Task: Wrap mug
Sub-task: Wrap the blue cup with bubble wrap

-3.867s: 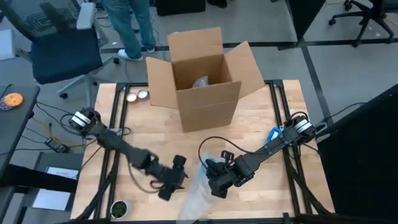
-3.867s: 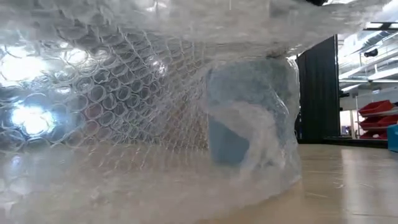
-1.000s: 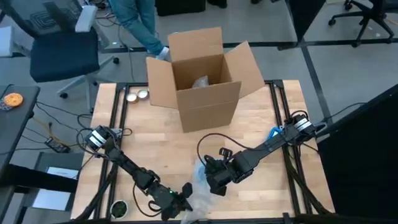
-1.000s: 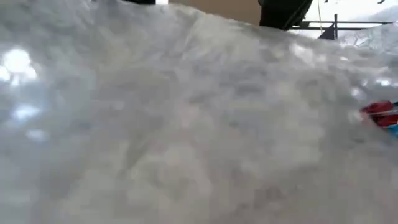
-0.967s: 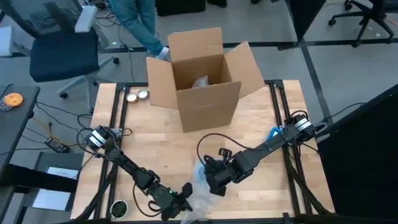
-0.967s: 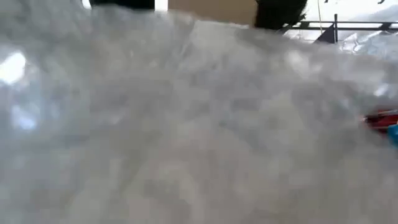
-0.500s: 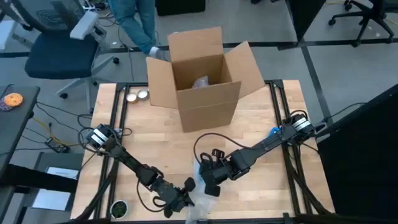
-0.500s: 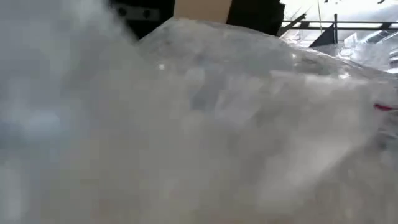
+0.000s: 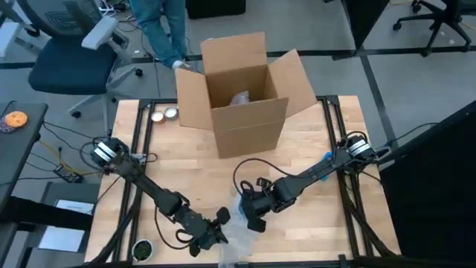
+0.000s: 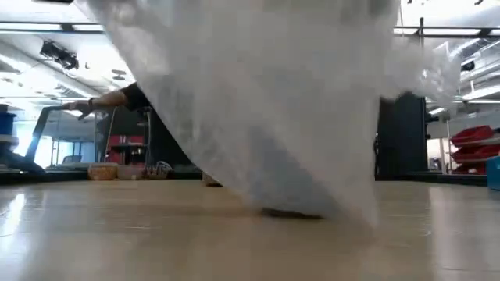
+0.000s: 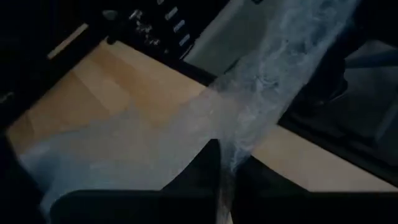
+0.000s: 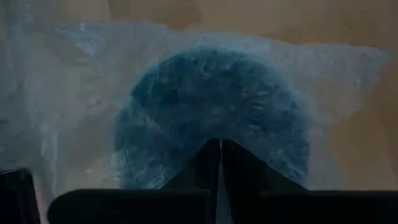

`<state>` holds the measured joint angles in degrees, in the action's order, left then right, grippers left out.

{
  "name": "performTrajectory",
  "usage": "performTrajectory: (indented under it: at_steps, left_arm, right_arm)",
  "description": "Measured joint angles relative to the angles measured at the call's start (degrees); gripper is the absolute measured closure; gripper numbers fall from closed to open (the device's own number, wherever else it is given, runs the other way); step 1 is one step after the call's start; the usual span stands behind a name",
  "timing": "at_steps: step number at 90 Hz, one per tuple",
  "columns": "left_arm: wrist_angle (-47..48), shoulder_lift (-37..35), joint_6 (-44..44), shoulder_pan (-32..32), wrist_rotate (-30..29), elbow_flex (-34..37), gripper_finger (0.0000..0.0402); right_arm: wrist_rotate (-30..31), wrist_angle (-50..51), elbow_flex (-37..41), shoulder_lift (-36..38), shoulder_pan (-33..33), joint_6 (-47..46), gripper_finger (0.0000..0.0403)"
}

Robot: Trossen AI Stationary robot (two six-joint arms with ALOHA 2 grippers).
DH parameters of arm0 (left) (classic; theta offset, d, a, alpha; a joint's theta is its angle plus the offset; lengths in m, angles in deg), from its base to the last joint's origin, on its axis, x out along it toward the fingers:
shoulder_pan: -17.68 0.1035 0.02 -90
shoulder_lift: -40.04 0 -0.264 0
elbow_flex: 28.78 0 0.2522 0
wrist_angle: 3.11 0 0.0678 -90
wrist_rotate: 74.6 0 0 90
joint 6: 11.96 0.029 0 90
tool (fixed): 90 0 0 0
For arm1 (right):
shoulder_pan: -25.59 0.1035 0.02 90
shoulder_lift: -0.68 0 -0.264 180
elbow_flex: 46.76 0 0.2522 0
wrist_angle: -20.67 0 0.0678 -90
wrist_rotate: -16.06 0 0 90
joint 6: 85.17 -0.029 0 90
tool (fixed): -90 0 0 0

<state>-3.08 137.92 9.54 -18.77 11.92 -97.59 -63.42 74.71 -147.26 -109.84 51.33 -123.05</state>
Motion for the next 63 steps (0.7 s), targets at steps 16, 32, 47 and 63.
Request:
performTrajectory:
  at_steps: [16, 32, 47, 63]
  left_arm:
    - [0.16, -0.55, -4.8, 2.37, 3.9, -0.02, 0.0402]
    - [-2.63, -0.61, -10.16, 5.01, 4.63, -0.02, 0.0402]
    - [-3.61, -0.63, -15.54, 7.43, 5.06, -0.02, 0.0402]
    - [-3.52, -0.63, -18.68, 9.09, 4.83, -0.02, 0.0402]
  right_arm:
    - [-1.36, -2.04, 0.0, 0.0, 0.0, 0.49, 0.0403]
    - [-1.77, -1.97, 0.0, 0.0, 0.0, 0.49, 0.0403]
    - [-1.77, -1.97, 0.0, 0.0, 0.02, 0.51, 0.0403]
    - [-1.37, -1.32, -0.19, 0.0, 0.52, 0.49, 0.0403]
